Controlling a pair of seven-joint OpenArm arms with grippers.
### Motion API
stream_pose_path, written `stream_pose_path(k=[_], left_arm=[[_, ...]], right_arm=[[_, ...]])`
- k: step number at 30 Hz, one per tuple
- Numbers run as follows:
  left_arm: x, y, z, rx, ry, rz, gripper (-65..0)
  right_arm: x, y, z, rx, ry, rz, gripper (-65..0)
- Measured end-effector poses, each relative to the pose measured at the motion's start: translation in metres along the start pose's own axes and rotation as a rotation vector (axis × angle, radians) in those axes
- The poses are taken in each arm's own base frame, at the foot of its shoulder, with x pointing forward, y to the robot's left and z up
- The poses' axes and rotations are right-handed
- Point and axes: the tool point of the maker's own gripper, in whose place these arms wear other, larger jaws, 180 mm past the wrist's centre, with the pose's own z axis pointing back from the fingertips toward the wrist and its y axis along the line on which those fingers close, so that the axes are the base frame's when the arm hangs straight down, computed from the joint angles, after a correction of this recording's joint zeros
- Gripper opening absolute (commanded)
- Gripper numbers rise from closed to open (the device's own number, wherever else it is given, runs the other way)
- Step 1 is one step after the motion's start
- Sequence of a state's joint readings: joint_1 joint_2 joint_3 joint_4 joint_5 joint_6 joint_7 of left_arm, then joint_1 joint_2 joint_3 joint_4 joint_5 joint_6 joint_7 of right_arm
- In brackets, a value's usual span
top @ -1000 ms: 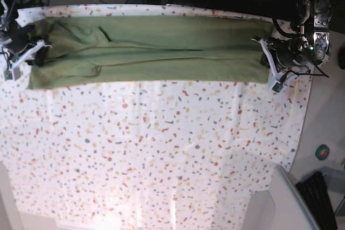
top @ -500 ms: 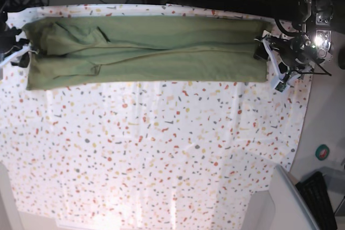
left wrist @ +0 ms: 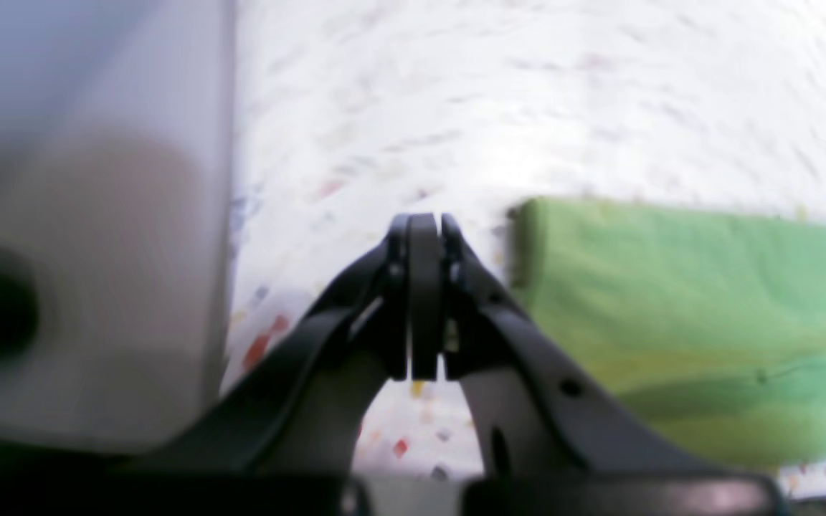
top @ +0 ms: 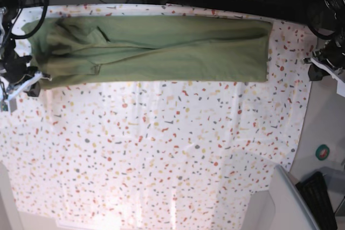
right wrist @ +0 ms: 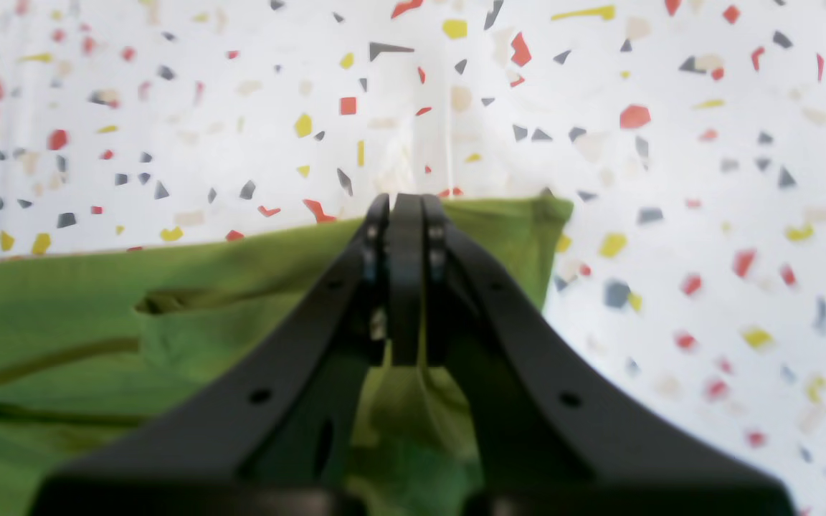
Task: Layout the t-shirt on the table in an organized manner, then fold the t-shirt properly
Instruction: 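Release the shirt and raise both grippers away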
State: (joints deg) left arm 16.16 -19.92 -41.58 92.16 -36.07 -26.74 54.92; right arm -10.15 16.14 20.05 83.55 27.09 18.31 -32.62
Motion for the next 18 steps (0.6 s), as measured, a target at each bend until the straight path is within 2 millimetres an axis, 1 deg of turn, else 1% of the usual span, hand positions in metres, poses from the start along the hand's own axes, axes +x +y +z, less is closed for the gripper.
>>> stream_pose_path(k=[3, 5, 8, 9, 11, 14, 16, 18], left_arm=[[-0.02, 0.007, -0.003, -0.001, 0.052, 0.036, -65.0], [-0.023, 0.007, -0.004, -0.001, 0.057, 0.042, -65.0], [-0.021, 0.009, -0.002, 0.001, 0.048, 0.042, -65.0], [-0.023, 0.009, -0.002, 0.0, 0.05, 0.044, -65.0], [-0.023, 0.008, -0.003, -0.002, 0.051, 0.047, -65.0], [-0.023, 0.007, -0.004, -0.005, 0.05, 0.048, -65.0], [-0.022, 0.006, -0.004, -0.007, 0.046, 0.047, -65.0], [-0.022, 0.006, -0.004, -0.007, 0.047, 0.048, -65.0]], right_arm=[[-0.011, -0.006, -0.013, -0.006, 0.044, -0.039, -65.0], [-0.021, -0.016, -0.02, -0.029, 0.089, -0.046, -65.0], [-0.025, -0.034, -0.024, -0.101, 0.133, 0.028, -65.0], [-0.026, -0.037, -0.024, -0.117, 0.142, 0.048, -65.0], [-0.032, -0.034, -0.026, -0.125, 0.154, 0.062, -65.0], [-0.053, -0.022, -0.026, -0.099, 0.191, 0.057, -65.0], [-0.062, -0.023, -0.023, -0.102, 0.212, 0.061, -65.0], [-0.062, -0.023, -0.019, -0.108, 0.204, 0.071, -65.0]])
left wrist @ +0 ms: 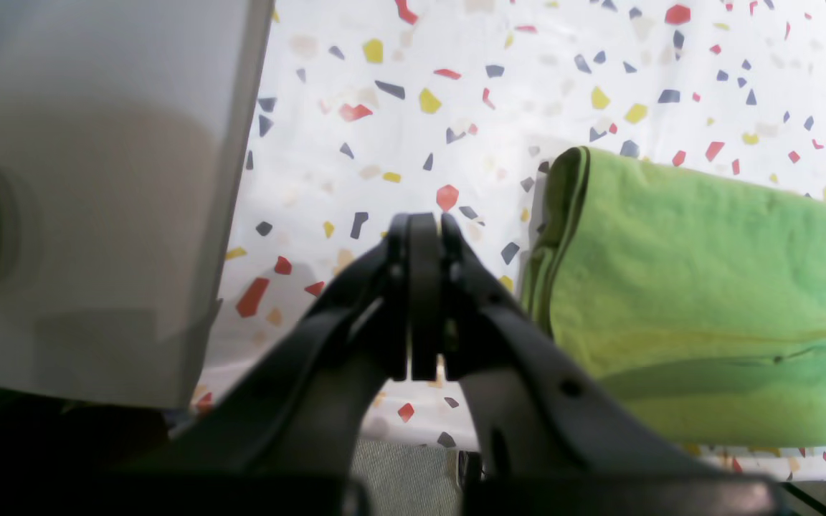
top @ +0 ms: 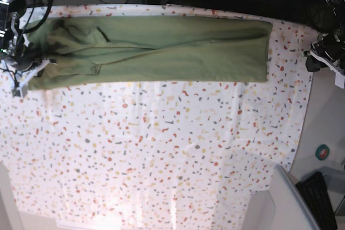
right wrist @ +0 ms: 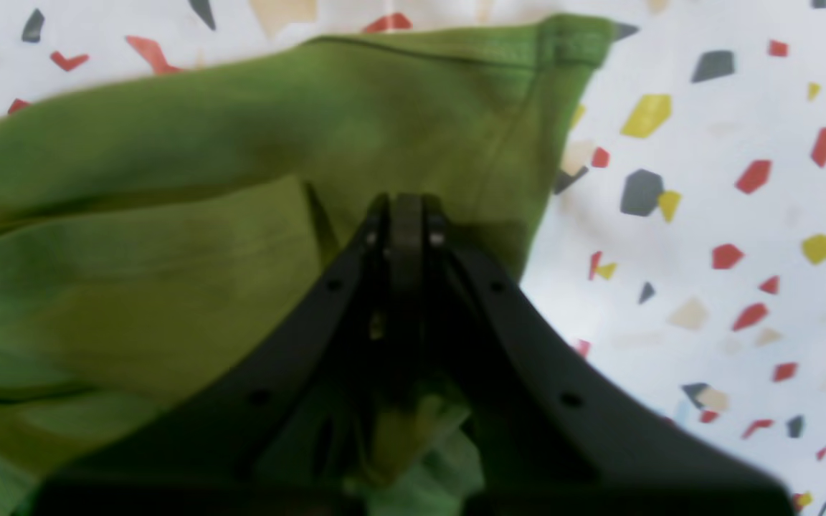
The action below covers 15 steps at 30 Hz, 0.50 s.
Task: Layout the t-shirt on the table in an organized manner, then fold the t-shirt properly
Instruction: 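Release the shirt and raise both grippers away, then regrasp the shirt's folded edge with the right gripper at the collar end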
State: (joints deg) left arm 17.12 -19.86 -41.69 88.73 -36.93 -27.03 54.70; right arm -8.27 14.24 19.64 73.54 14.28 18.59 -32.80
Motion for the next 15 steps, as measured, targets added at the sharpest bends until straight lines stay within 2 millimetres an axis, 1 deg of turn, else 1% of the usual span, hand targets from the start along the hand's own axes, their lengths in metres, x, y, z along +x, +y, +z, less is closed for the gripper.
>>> stream_pose_path(k=[4, 6, 8, 13, 15], left_arm=[[0.0, 0.001, 0.0, 0.007, 0.004, -0.008, -65.0], [-0.002, 0.005, 0.0, 0.028, 0.017, -0.023, -65.0], [-0.004, 0.007, 0.0, 0.041, 0.028, -0.032, -65.0], [-0.002, 0.007, -0.005, 0.039, 0.024, -0.018, -65.0], [-0.006, 0.009, -0.006, 0.04, 0.035, -0.01, -65.0]], right_arm=[[0.005, 0.008, 0.016, 0.005, -0.047, 0.036, -65.0], [0.003, 0.011, 0.021, 0.009, -0.052, 0.046, -65.0], [-0.005, 0.01, 0.023, 0.004, 0.001, 0.056, -65.0], [-0.006, 0.015, 0.03, 0.02, 0.001, 0.093, -65.0], [-0.007, 0.016, 0.034, 0.019, 0.005, 0.1, -65.0]])
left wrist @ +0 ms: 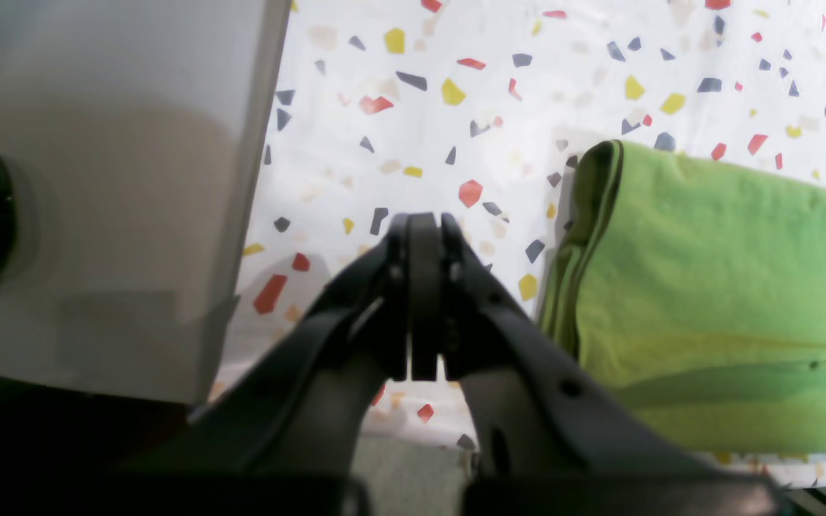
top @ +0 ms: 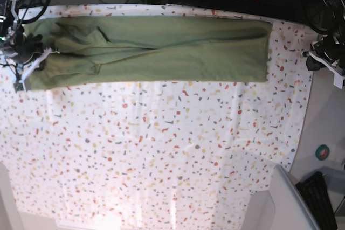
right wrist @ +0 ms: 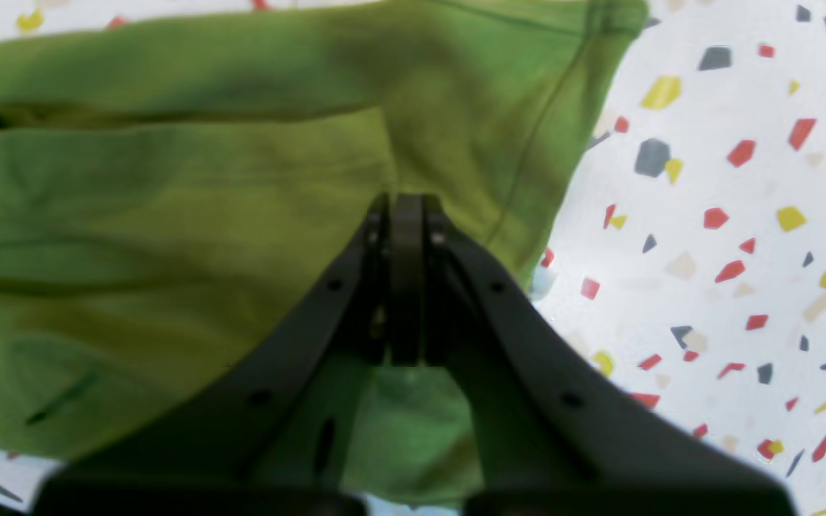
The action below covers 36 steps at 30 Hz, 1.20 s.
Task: Layout the t-shirt on the table in an organized manner, then fold the t-shirt properly
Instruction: 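Regrasp the shirt's folded edge with the right gripper at the collar end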
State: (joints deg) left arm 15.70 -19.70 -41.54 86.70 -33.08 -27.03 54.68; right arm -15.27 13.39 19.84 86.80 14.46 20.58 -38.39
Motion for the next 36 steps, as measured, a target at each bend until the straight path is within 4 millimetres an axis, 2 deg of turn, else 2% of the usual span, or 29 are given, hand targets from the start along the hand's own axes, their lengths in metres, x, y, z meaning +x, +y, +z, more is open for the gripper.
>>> stream_pose_path(k=[2, 4, 6, 8, 10, 11, 13, 15, 17, 20, 22, 26, 32, 36], left_arm=[[-0.003, 0.001, 0.0, 0.002, 0.009, 0.003, -65.0], [-0.003, 0.001, -0.001, 0.001, 0.008, 0.006, -65.0], [-0.001, 0.0, -0.001, -0.002, 0.003, 0.008, -65.0], [0.001, 0.0, -0.002, -0.002, 0.0, 0.008, -65.0], [0.003, -0.001, -0.002, -0.005, -0.006, 0.008, -65.0], [0.005, -0.002, -0.003, -0.005, -0.009, 0.007, -65.0], [0.004, -0.001, -0.002, -0.008, -0.02, 0.01, -65.0], [-0.008, 0.001, 0.0, -0.007, 0.013, 0.011, -65.0], [-0.019, 0.008, 0.0, 0.023, 0.053, 0.014, -65.0], [-0.007, 0.004, -0.002, 0.006, 0.017, 0.013, -65.0], [0.0, 0.0, -0.003, -0.007, -0.006, 0.016, -65.0], [-0.003, 0.001, -0.002, -0.003, 0.006, 0.013, -65.0], [-0.003, 0.001, -0.002, -0.002, 0.007, 0.014, -65.0], [-0.003, 0.001, -0.002, -0.003, 0.007, 0.015, -65.0]], right_arm=[[0.006, -0.002, 0.001, -0.006, -0.009, 0.0, -65.0], [0.024, -0.004, -0.003, -0.011, -0.024, 0.007, -65.0], [0.047, -0.006, -0.017, 0.009, -0.055, -0.026, -65.0], [0.057, -0.016, -0.032, 0.002, -0.035, -0.046, -65.0], [0.048, -0.024, -0.041, -0.015, 0.01, -0.028, -65.0], [0.036, -0.027, -0.043, -0.032, 0.058, -0.007, -65.0], [0.024, -0.022, -0.046, -0.026, 0.079, 0.006, -65.0], [0.014, -0.019, -0.047, -0.03, 0.105, 0.017, -65.0], [0.018, -0.015, -0.047, -0.018, 0.091, 0.006, -65.0], [0.024, -0.015, -0.045, -0.022, 0.068, 0.021, -65.0], [0.016, -0.009, -0.041, -0.02, 0.073, 0.03, -65.0], [0.006, 0.011, -0.032, 0.012, 0.057, 0.04, -65.0], [0.0, 0.013, -0.03, 0.013, 0.091, 0.047, -65.0], [-0.012, 0.025, -0.022, 0.057, 0.096, 0.098, -65.0]])
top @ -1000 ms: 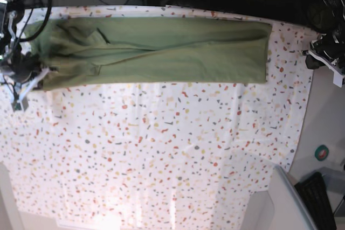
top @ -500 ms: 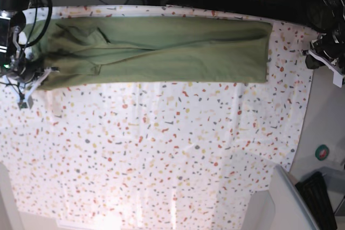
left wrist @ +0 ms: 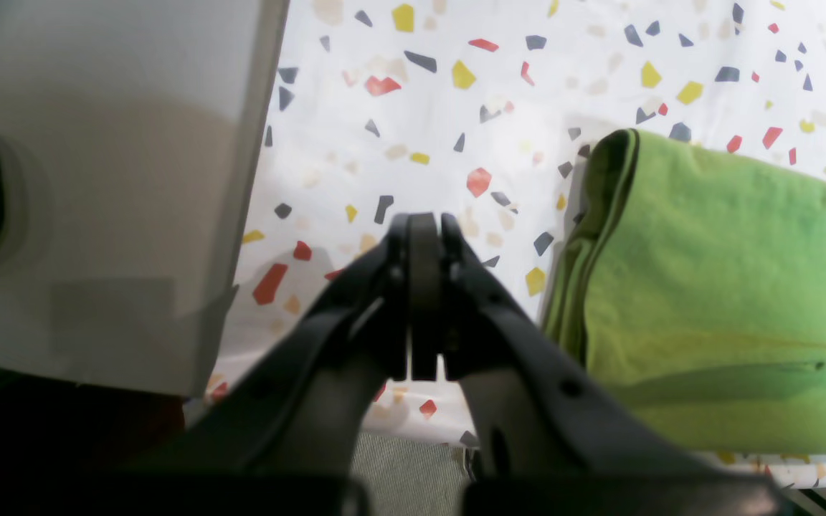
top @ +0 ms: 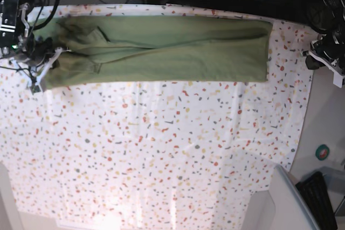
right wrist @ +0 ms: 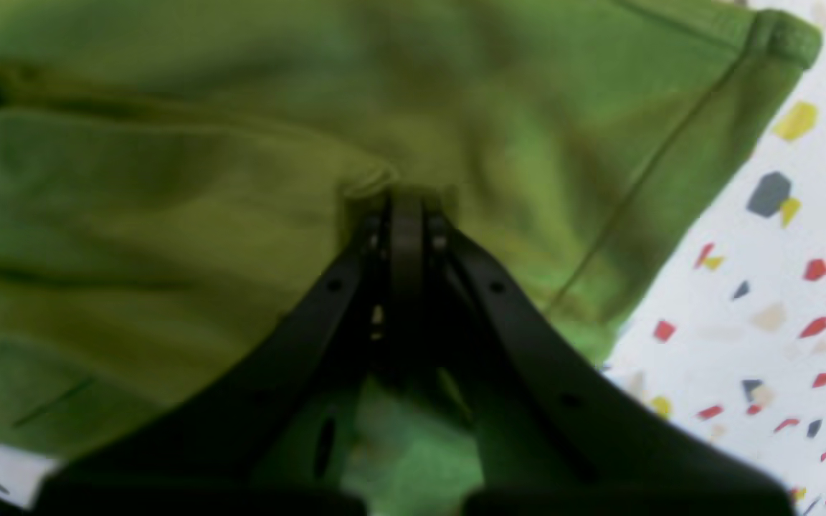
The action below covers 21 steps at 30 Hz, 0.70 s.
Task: Layout the t-shirt on the table in an organized manner, then fold the t-shirt properly
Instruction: 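Regrasp the shirt's folded edge with the right gripper at the collar end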
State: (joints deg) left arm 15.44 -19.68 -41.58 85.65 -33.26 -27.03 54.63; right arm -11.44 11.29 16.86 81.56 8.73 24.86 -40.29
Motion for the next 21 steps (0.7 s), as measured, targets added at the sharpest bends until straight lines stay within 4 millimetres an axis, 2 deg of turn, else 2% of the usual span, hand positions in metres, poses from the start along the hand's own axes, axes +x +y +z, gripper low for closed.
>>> stream_pose_path(k=[3, 7, 11, 14, 17, 21], left_arm=[[-0.004, 0.002, 0.001, 0.006, 0.01, -0.001, -65.0], [-0.001, 0.001, 0.0, 0.004, 0.003, -0.001, -65.0], [0.0, 0.0, 0.0, 0.002, 0.002, -0.002, -65.0], [-0.001, -0.003, -0.002, -0.004, 0.008, -0.01, -65.0], [-0.011, -0.029, -0.015, -0.064, 0.062, -0.077, -65.0], [-0.023, -0.085, -0.036, -0.183, 0.107, -0.132, -65.0]], right_arm=[[-0.006, 0.008, 0.008, -0.001, -0.003, 0.01, -65.0], [-0.002, 0.012, 0.02, -0.004, -0.031, 0.035, -65.0], [-0.02, 0.013, 0.03, -0.013, 0.016, 0.053, -65.0], [-0.025, 0.016, 0.04, -0.021, 0.015, 0.073, -65.0], [-0.008, 0.013, 0.045, -0.031, -0.03, 0.075, -65.0], [0.039, -0.002, 0.036, -0.05, -0.112, 0.053, -65.0]])
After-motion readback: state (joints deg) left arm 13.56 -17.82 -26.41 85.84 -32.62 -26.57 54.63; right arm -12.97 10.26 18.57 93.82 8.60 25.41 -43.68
